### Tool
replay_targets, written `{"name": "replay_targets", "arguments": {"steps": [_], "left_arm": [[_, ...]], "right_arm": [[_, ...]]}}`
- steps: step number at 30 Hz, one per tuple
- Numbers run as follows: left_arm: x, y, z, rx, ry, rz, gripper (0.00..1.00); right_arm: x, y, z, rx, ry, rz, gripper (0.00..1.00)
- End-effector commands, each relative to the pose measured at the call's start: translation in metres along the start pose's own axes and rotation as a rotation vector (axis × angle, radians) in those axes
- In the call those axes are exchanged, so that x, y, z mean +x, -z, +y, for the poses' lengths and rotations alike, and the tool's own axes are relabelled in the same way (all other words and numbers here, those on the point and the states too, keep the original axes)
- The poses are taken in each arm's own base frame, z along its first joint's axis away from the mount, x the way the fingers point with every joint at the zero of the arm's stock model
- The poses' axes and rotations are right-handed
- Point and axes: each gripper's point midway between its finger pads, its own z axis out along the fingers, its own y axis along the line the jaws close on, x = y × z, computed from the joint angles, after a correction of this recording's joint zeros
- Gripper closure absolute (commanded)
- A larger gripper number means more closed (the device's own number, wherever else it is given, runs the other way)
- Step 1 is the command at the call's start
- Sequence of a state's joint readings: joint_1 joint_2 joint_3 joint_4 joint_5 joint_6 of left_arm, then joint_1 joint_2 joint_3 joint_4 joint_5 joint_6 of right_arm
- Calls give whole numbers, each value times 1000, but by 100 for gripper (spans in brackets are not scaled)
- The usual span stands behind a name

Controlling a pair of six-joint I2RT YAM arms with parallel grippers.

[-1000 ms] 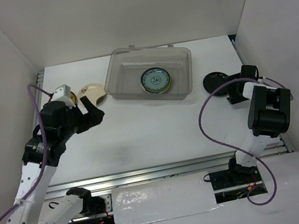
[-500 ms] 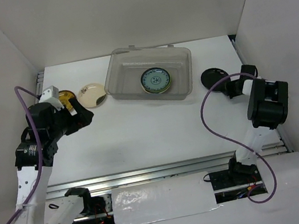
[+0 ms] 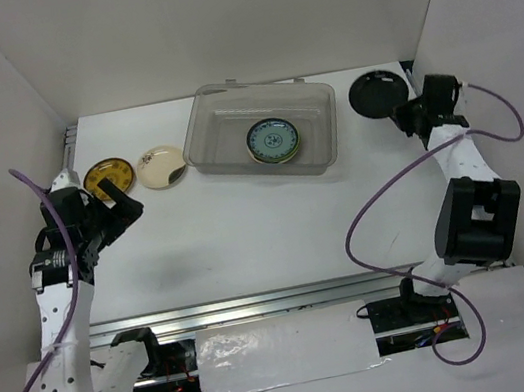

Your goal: Place the plates into the plastic bin on the countertop

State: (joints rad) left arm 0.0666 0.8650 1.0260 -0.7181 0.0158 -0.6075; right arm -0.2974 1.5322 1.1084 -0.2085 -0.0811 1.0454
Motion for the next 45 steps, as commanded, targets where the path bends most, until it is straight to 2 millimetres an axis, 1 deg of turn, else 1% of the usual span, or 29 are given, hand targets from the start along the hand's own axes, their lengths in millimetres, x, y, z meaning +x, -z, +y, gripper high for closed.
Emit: {"name": "replay_targets", "arguments": {"steps": [1,3,4,5,6,7,8,11,12,14,18,20,21,22,23,24,25,27,29,30,32,33,35,36,38,39,40,44,45], "left_arm": [[-6,-17,4,5,81,-28,1],[-10,-23,6,7,112,-46,1],[-9,-29,9,-1,124,-34,1],[-14,-32,10,-3,143,-47,1],[-16,-35,10,-2,151,-45,1],[-18,-41,13,-15,164,-36,1],[-21,-45,14,-20,173,-36,1],[-33,-53,14,0,194,-11,1],[-35,-54,12,13,196,1,1],[-39,-53,5,55,187,19,1],[-45,-50,9,36,171,8,1],[-47,-50,13,21,165,-2,1],[-48,-51,15,14,167,-3,1],[-47,-53,18,8,168,9,1],[-48,-56,21,1,174,7,1],[-48,-58,23,-5,182,11,1],[-46,-65,27,-18,194,31,1],[-44,-73,32,-19,227,40,1],[-46,-87,36,-8,277,36,1],[-37,-94,41,-8,304,50,1],[-37,-105,46,8,374,28,1],[-40,-114,51,20,390,-10,1],[-43,-126,62,7,486,-57,1],[-44,-136,70,1,518,-99,1],[-33,-147,86,-20,658,-133,1],[-52,-151,84,32,675,-221,1],[-59,-155,88,35,728,-267,1],[-77,-180,108,-2,778,-368,1],[-76,-196,116,-30,792,-356,1]], "right_arm": [[17,20,58,-87,157,25,100],[36,25,79,-146,225,72,100],[61,21,87,-164,268,123,100],[73,19,94,-184,328,156,100],[90,29,119,-242,373,233,100],[115,10,114,-219,413,328,100],[148,11,121,-249,499,413,100],[201,-3,128,-237,585,584,100],[204,-3,135,-239,592,596,100],[225,-29,118,-180,604,637,100],[240,-40,110,-159,616,649,100],[247,-43,106,-157,633,664,92],[249,-41,107,-156,639,665,84],[250,-39,108,-155,648,661,48],[246,-36,109,-154,659,640,37],[241,-26,117,-173,666,612,26],[239,-20,121,-181,676,593,0],[223,3,139,-220,689,514,0],[213,17,140,-213,707,465,0],[201,33,148,-228,707,431,0],[191,49,144,-219,705,399,0],[189,68,139,-268,701,383,0],[198,101,130,-403,698,389,0],[212,124,129,-507,698,471,0],[229,161,116,-683,696,546,0],[238,179,111,-753,693,595,0],[253,211,98,-871,680,687,0],[279,277,67,-1081,659,843,0],[290,295,59,-1117,673,891,0]]}}
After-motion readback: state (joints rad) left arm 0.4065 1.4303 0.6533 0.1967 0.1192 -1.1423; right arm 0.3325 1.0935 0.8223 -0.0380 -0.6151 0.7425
